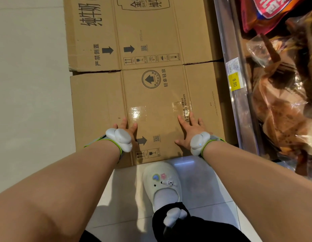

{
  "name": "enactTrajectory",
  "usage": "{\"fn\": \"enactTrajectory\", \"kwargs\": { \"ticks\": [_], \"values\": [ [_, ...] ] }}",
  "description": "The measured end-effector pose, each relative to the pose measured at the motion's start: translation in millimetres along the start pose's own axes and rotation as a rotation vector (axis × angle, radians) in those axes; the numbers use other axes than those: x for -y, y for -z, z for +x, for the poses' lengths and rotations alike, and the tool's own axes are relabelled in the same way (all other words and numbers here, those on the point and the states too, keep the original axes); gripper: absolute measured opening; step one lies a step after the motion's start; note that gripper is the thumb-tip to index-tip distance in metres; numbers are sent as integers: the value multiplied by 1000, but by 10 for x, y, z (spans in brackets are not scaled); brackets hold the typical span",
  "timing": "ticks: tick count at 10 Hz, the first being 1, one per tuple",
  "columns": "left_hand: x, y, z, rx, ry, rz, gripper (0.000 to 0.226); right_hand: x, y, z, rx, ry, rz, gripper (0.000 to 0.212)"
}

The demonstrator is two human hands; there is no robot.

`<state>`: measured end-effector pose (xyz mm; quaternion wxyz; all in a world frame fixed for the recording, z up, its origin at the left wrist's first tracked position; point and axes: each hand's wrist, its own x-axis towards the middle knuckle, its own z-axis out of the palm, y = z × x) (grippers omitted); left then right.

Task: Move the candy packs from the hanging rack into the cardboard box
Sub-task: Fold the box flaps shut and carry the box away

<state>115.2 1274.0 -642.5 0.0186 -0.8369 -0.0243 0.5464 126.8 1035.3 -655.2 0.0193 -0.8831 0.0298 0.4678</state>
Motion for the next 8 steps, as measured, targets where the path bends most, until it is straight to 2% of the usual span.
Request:
{"fn": "enactTrajectory", "kwargs": {
  "ticks": [3, 6, 8],
  "values": [
    [81, -241, -101, -11, -81, -97, 71, 14, -242, -182, 31, -27, 70, 99],
    [72, -380, -137, -2, -77, -2, 74, 108, -196, -446, 46, -31, -96, 93],
    [25, -88, -237, -96, -92, -39, 83, 267, -10, -445, -10, 10, 111, 82]
  ]
}}
